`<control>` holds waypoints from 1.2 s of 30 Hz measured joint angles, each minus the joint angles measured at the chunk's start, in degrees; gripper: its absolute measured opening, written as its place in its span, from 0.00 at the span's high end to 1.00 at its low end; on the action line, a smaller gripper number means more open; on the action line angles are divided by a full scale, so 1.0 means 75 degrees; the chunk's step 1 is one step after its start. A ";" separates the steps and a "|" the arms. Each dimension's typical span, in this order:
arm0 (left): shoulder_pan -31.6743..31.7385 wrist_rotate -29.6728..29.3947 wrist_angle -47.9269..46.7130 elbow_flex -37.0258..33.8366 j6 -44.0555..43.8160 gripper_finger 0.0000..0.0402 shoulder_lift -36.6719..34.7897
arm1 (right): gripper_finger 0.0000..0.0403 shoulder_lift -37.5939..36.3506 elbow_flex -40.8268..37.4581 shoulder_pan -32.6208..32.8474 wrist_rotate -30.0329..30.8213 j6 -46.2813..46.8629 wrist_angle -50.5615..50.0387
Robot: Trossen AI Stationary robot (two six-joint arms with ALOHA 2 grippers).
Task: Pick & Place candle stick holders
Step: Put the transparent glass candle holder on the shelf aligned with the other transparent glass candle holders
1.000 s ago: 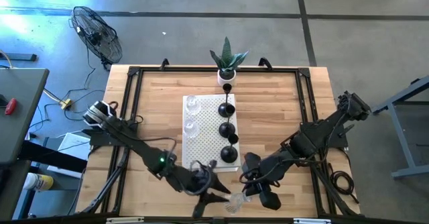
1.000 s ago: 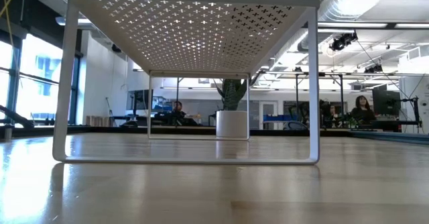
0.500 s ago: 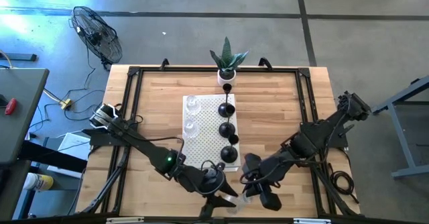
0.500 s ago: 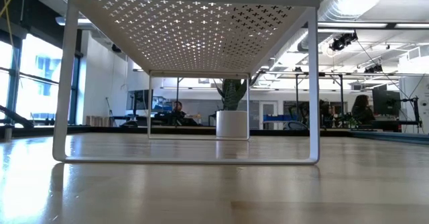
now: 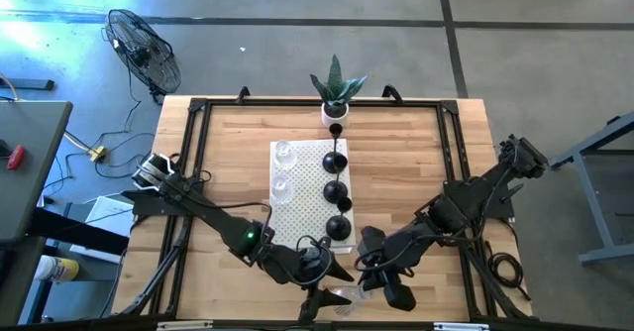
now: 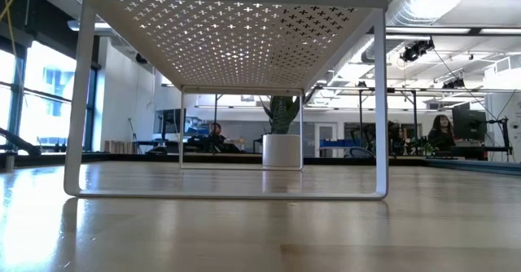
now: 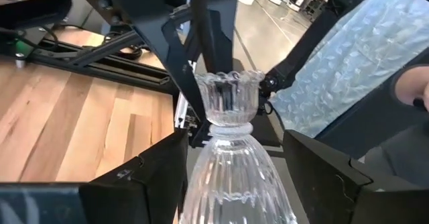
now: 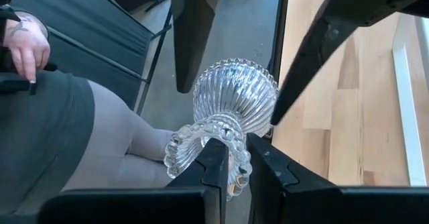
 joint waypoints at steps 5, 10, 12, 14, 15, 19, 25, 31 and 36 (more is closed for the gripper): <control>0.0000 -0.0183 0.0140 0.0000 0.0040 0.40 0.0068 | 0.90 0.0000 0.0000 -0.0009 -0.0010 -0.0020 0.0000; 0.0098 0.0031 0.0567 0.0000 0.0034 0.40 0.0345 | 0.90 0.0000 0.0000 -0.0020 0.0007 -0.0146 -0.0003; 0.0182 0.0219 0.0750 0.0000 -0.0073 0.40 0.0426 | 0.91 0.0000 0.0000 -0.0052 -0.0005 -0.0160 -0.0003; 0.0259 0.0360 0.0892 0.0000 -0.0281 0.40 0.0497 | 0.92 0.0000 0.0000 -0.0058 -0.0010 -0.0160 -0.0005; 0.0290 0.0451 0.0899 0.0000 -0.0375 0.40 0.0528 | 0.92 0.0000 0.0000 -0.0058 -0.0010 -0.0162 -0.0009; 0.0366 0.0656 0.1069 0.0000 -0.0542 0.40 0.0656 | 0.90 0.0000 0.0000 -0.0058 -0.0001 -0.0163 -0.0061; 0.0356 0.0395 0.1066 0.0000 -0.0533 0.40 0.0659 | 0.91 0.0000 0.0000 -0.0058 0.0018 -0.0191 -0.0077; 0.0358 0.0382 0.1070 0.0000 -0.0533 0.40 0.0659 | 0.91 0.0000 0.0000 -0.0058 0.0019 -0.0219 -0.0072; 0.0350 0.0208 0.1070 0.0000 -0.0531 0.40 0.0659 | 0.89 0.0000 0.0000 -0.0058 0.0022 -0.0219 -0.0080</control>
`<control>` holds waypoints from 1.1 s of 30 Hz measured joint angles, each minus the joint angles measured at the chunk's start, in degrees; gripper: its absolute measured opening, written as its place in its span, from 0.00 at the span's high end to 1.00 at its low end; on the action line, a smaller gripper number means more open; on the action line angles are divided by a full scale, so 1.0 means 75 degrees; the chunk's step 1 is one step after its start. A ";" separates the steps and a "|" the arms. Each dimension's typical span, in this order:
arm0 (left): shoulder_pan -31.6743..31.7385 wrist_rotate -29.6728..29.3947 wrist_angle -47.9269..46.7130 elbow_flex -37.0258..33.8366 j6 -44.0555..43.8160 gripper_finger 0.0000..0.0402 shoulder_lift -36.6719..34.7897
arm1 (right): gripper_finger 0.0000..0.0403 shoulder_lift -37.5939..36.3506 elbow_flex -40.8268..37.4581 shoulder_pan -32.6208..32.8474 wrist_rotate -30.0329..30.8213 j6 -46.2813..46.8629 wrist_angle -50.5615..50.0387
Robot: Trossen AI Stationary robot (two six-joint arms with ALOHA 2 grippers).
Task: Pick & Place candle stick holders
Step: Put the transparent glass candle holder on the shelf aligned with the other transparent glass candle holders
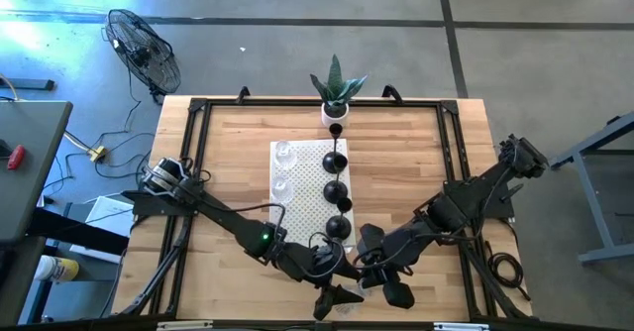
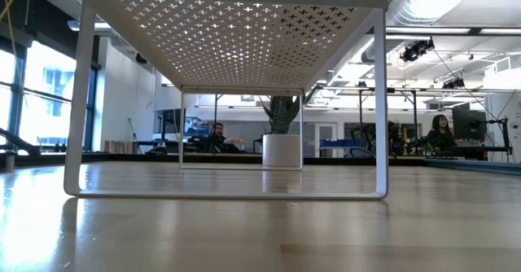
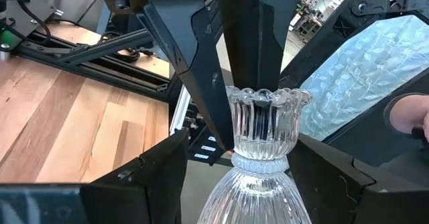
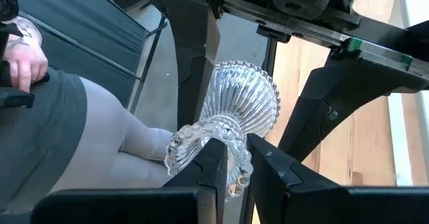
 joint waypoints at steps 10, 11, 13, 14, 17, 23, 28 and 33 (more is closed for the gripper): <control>0.0003 0.0010 0.0000 0.0000 -0.0002 0.55 0.0000 | 0.88 0.0000 0.0000 -0.0187 0.0070 0.0018 0.0010; 0.0003 0.0005 -0.0008 0.0000 -0.0001 0.60 0.0000 | 0.88 0.0000 0.0000 -0.0207 0.0043 0.0023 0.0007; 0.0000 0.0016 -0.0039 0.0000 0.0030 0.66 -0.0001 | 0.88 0.0000 0.0000 -0.0249 -0.0055 0.0023 0.0010; 0.0000 0.0016 -0.0051 0.0000 0.0039 0.66 -0.0003 | 0.88 0.0000 0.0000 -0.0259 -0.0071 0.0020 0.0010; 0.0000 0.0019 -0.0074 0.0000 0.0042 0.66 -0.0003 | 0.88 0.0000 0.0000 -0.0262 -0.0074 0.0019 0.0006; 0.0000 -0.0079 -0.0153 0.0000 0.0083 0.66 -0.0003 | 0.86 0.0000 0.0000 -0.0267 -0.0064 0.0024 -0.0193; 0.0017 -0.0124 -0.0313 0.0000 0.0065 0.66 0.0000 | 0.81 -0.0042 0.0015 -0.0221 -0.0028 0.0000 -0.0582; 0.0023 -0.0229 -0.0175 0.0009 0.0050 0.66 0.0000 | 0.79 -0.0271 0.0015 -0.0230 0.0015 0.0090 -0.0716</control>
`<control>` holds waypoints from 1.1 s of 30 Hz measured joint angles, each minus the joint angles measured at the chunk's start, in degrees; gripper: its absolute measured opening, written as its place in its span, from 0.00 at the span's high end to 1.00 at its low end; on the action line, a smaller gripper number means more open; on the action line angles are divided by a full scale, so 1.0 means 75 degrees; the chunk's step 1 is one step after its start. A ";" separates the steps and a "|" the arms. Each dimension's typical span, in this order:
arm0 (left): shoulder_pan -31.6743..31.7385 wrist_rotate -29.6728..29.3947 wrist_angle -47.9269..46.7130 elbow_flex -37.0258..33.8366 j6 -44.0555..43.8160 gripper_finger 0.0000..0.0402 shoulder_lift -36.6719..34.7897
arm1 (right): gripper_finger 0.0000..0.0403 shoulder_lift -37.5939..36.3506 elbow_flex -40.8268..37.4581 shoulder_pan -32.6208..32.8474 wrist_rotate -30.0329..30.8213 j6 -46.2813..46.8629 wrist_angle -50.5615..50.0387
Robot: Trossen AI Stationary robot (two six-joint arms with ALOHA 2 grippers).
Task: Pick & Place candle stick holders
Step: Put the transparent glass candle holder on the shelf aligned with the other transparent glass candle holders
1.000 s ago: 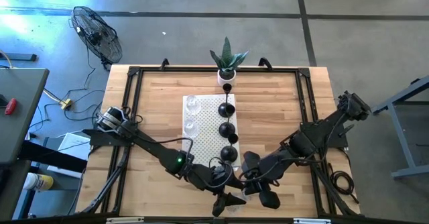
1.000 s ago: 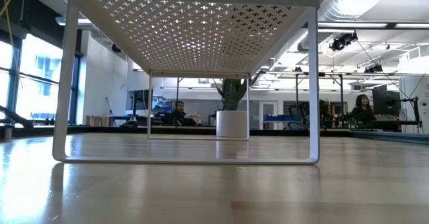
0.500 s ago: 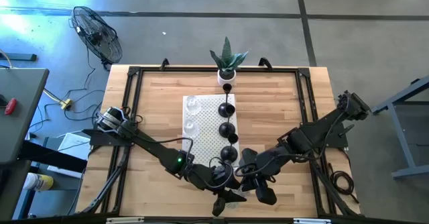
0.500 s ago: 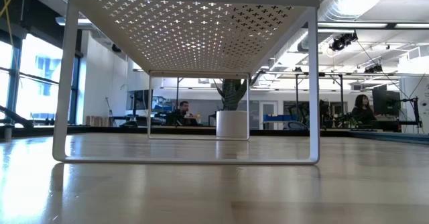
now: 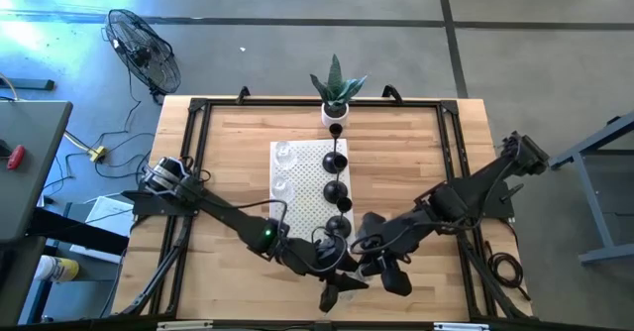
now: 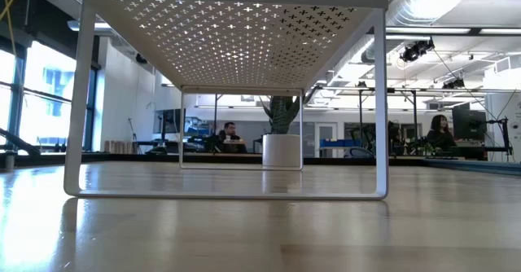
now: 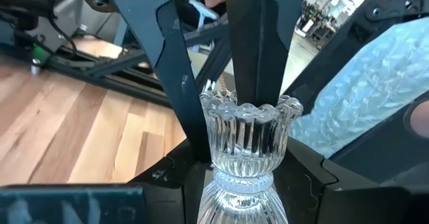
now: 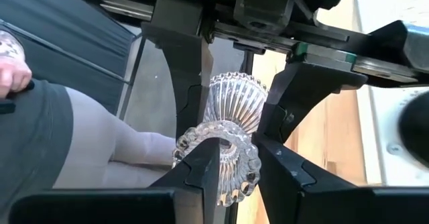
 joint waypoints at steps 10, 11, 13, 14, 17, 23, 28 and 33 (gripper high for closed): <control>0.0161 0.0278 -0.0202 -0.0045 -0.0189 0.70 0.0013 | 0.80 -0.0764 0.0020 0.0173 -0.0136 0.0174 -0.0299; 0.0156 0.0324 -0.0283 -0.0061 -0.0192 0.70 0.0055 | 0.80 -0.0811 0.0031 0.0205 -0.0155 0.0182 -0.0309; 0.0157 0.0259 -0.0345 -0.0069 -0.0189 0.70 0.0053 | 0.80 -0.0810 0.0014 0.0265 -0.0235 0.0181 -0.0492; 0.0166 0.0239 -0.0266 -0.0046 -0.0206 0.70 0.0034 | 0.80 -0.0810 0.0008 0.0298 -0.0212 0.0181 -0.0480; 0.0178 0.0211 -0.0245 -0.0026 -0.0306 0.70 -0.0020 | 0.80 -0.0881 -0.0015 0.0347 -0.0128 0.0187 -0.0642; 0.0152 0.0227 -0.0363 -0.0029 -0.0303 0.70 -0.0037 | 0.80 -0.1171 -0.0012 0.0721 0.0183 0.0371 -0.1669; 0.0013 0.0144 -0.0689 0.0149 -0.0243 0.70 -0.0105 | 0.80 -0.1522 -0.0012 0.1288 0.1436 0.0721 -0.2944; -0.0209 -0.0192 -0.2376 0.1062 -0.0168 0.70 -0.0146 | 0.80 -0.1743 -0.0015 0.1845 0.2749 0.1333 -0.3617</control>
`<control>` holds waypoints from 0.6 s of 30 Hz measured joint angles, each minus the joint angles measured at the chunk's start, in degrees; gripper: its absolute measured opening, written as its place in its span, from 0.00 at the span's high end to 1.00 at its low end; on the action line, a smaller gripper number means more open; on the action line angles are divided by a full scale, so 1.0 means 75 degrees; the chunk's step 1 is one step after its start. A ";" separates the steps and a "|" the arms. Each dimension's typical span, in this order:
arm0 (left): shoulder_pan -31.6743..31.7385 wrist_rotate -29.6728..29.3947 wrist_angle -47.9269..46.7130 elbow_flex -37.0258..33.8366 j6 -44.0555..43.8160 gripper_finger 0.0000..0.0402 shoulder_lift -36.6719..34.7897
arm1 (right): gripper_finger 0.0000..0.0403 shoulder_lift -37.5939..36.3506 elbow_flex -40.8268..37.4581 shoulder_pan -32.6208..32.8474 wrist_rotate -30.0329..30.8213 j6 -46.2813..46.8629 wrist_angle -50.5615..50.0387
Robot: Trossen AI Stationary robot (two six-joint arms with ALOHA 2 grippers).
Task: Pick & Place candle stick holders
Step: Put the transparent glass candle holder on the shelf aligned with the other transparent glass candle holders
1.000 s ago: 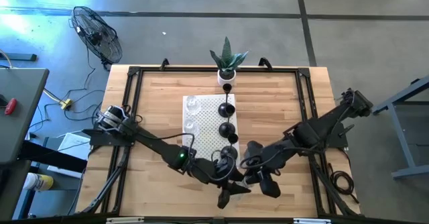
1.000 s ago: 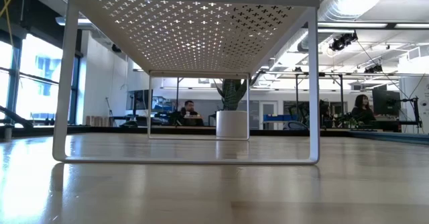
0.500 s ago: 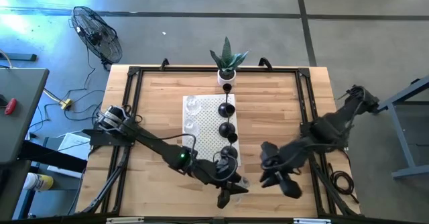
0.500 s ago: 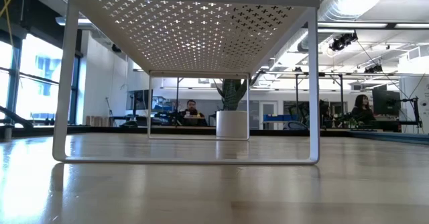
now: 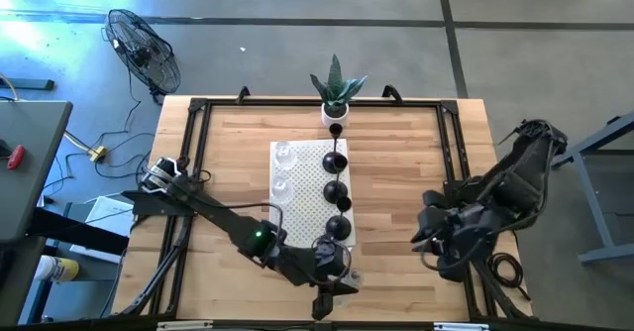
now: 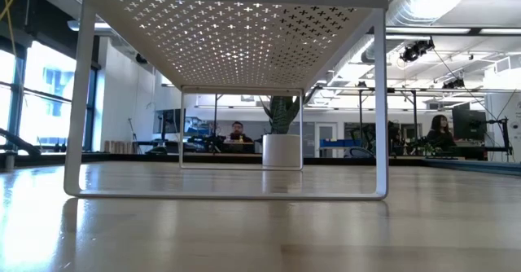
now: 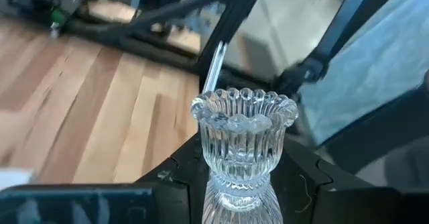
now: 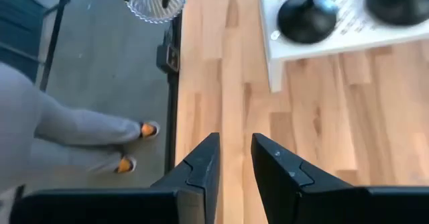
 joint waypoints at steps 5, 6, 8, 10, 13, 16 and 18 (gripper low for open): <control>-0.0246 -0.0659 -0.1980 0.1118 0.0100 0.70 -0.0003 | 0.81 -0.0052 0.0001 0.0355 0.0513 0.0043 0.0007; -0.0317 -0.0902 -0.2437 0.1329 0.0120 0.70 -0.0003 | 0.81 -0.0052 0.0000 0.0398 0.0580 0.0043 0.0011; -0.0481 -0.1536 -0.3372 0.1802 0.0124 0.70 0.0003 | 0.81 -0.0055 0.0003 0.0455 0.0683 0.0043 0.0009; -0.0681 -0.2299 -0.4123 0.2233 0.0125 0.70 -0.0001 | 0.81 -0.0055 0.0000 0.0481 0.0766 0.0045 0.0009; -0.0960 -0.3497 -0.5344 0.2761 -0.0190 0.70 -0.0006 | 0.81 -0.0052 0.0000 0.0554 0.0947 0.0059 0.0009; -0.1191 -0.4654 -0.6460 0.3218 -0.0780 0.70 0.0001 | 0.81 -0.0052 0.0000 0.0612 0.1083 0.0087 0.0009; -0.1329 -0.5247 -0.7148 0.3430 -0.1102 0.70 -0.0009 | 0.81 -0.0052 0.0000 0.0661 0.1215 0.0213 0.0001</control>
